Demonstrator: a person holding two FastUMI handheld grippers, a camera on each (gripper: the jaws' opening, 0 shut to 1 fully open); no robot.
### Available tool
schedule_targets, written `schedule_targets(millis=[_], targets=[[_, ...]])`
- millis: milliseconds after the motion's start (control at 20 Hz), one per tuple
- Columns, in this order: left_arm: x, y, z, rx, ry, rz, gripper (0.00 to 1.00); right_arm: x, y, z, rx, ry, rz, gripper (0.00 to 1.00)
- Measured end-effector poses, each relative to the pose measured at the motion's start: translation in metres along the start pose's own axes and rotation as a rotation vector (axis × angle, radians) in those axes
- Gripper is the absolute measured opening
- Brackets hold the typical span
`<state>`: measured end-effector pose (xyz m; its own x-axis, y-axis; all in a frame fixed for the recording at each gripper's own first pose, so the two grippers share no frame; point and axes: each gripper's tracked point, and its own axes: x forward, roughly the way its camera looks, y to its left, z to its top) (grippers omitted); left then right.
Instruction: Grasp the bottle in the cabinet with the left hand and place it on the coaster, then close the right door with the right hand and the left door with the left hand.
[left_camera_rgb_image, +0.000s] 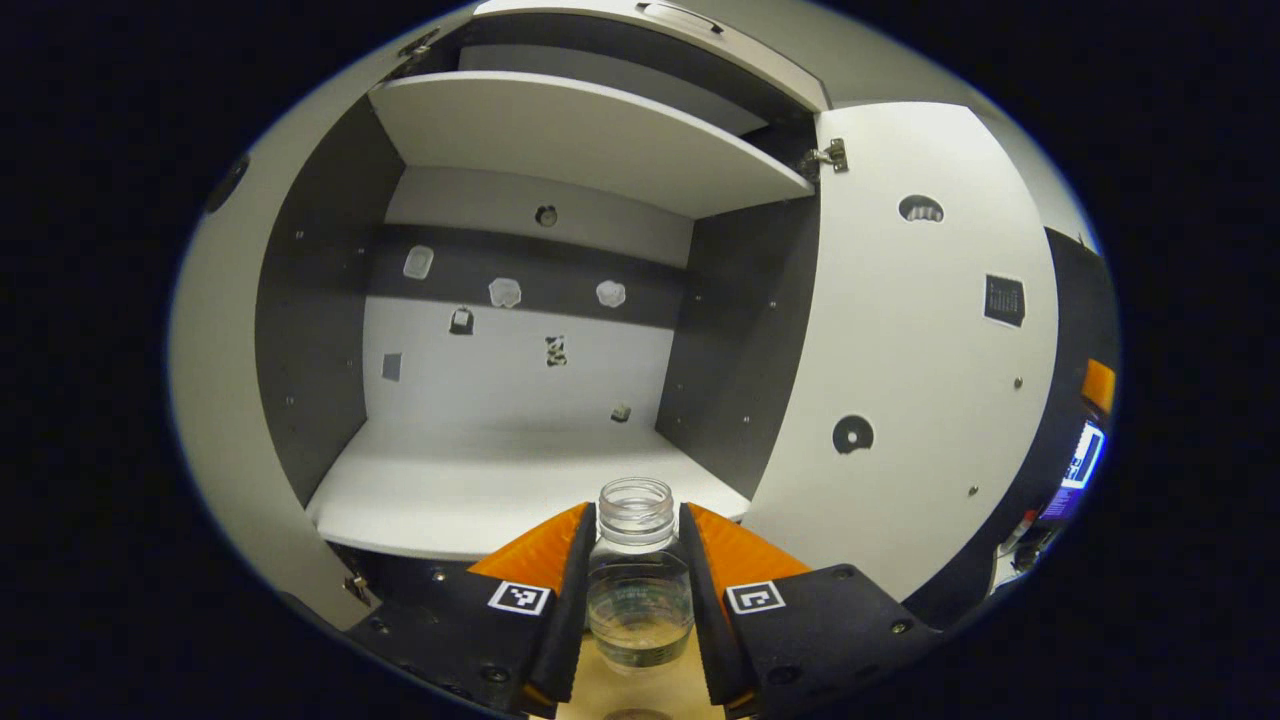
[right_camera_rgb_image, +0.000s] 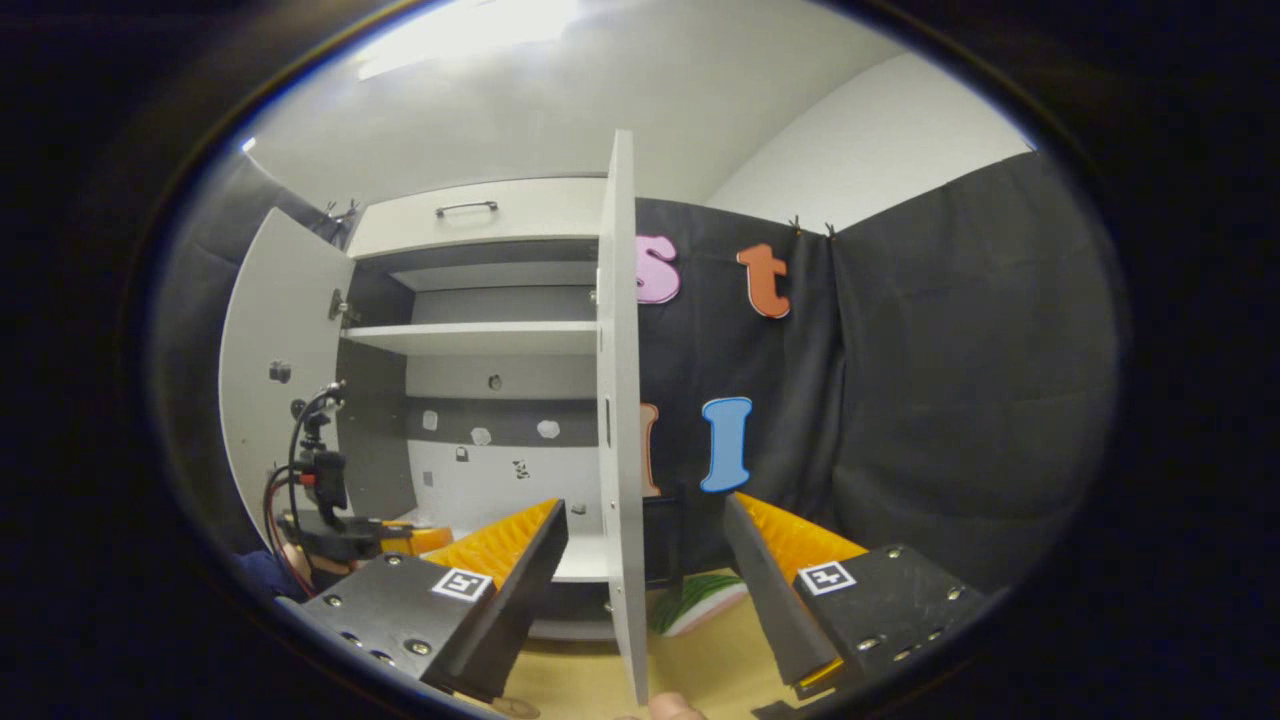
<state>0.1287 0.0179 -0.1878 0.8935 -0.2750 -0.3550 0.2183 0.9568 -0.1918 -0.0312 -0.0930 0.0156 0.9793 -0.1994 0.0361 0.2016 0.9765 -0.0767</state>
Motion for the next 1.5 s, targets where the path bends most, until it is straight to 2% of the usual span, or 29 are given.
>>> schedule_targets(millis=[250,500,550,750,1000,1050,1100,1150,1250,1300,1350,1450,1500], targets=[[-0.012,0.008,-0.074,-0.043,0.124,0.026,0.50,-0.001,0.006,-0.002,-0.009,0.007,0.016,0.95],[-0.015,0.017,-0.153,-0.073,0.271,0.067,0.53,-0.004,-0.001,-0.002,-0.018,0.007,-0.002,0.95],[-0.016,0.017,-0.166,-0.077,0.290,0.070,0.48,-0.004,-0.003,-0.001,-0.018,0.008,-0.007,0.95],[-0.013,0.021,-0.206,-0.055,0.347,0.089,0.53,-0.007,-0.012,-0.003,-0.029,0.012,-0.029,0.95],[0.000,0.026,-0.230,-0.057,0.356,0.126,0.51,-0.006,-0.017,-0.007,-0.050,0.023,-0.043,0.96],[0.002,0.029,-0.235,-0.047,0.357,0.142,0.51,-0.006,-0.018,-0.007,-0.054,0.023,-0.045,0.99],[0.004,0.031,-0.238,-0.033,0.354,0.156,0.51,-0.007,-0.020,-0.005,-0.059,0.018,-0.049,0.93],[0.006,0.031,-0.242,-0.021,0.347,0.163,0.51,-0.007,-0.022,-0.004,-0.065,0.014,-0.055,0.99],[0.008,0.028,-0.251,-0.019,0.344,0.165,0.51,-0.009,-0.028,-0.004,-0.071,0.012,-0.069,0.93],[0.007,0.025,-0.255,-0.027,0.346,0.165,0.51,-0.009,-0.031,-0.004,-0.071,0.014,-0.076,0.99],[0.005,0.026,-0.252,-0.024,0.321,0.174,0.51,-0.009,-0.034,-0.005,-0.071,0.016,-0.082,0.96],[0.002,0.025,-0.253,-0.017,0.307,0.183,0.51,-0.009,-0.037,-0.007,-0.071,0.019,-0.089,0.99],[0.000,0.024,-0.250,-0.013,0.289,0.182,0.51,-0.008,-0.037,-0.007,-0.072,0.020,-0.088,0.96]])
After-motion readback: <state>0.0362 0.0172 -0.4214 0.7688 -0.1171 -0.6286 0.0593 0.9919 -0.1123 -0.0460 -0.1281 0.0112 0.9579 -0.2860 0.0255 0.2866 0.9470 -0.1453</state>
